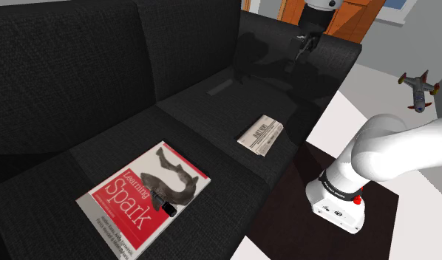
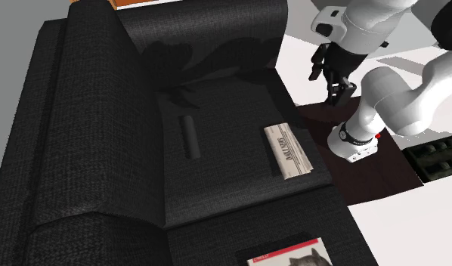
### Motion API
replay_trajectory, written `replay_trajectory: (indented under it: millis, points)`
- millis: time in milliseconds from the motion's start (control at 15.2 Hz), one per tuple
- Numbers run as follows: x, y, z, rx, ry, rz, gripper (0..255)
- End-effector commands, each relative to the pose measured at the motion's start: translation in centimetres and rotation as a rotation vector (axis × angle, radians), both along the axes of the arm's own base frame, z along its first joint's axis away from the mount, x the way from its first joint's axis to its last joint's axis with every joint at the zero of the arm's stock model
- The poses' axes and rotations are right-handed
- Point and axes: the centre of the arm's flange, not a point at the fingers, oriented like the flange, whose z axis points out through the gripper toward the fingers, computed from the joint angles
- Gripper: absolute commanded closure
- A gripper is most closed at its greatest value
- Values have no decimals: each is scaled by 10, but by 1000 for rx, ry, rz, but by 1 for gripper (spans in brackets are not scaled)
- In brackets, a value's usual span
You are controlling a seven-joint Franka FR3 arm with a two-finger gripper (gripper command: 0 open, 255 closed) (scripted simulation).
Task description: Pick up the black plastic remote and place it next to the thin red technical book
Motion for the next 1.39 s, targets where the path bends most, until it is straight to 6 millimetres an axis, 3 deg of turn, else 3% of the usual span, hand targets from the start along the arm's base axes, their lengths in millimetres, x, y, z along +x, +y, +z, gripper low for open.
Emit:
replay_trajectory:
  millis: [0, 660, 1320]
  points:
    - [0, 0, 0, 0, 0, 0, 0]
    - [122, 20, -60, 57, 48, -399, 0]
    - [239, -5, -125, 115, 97, -797, 0]
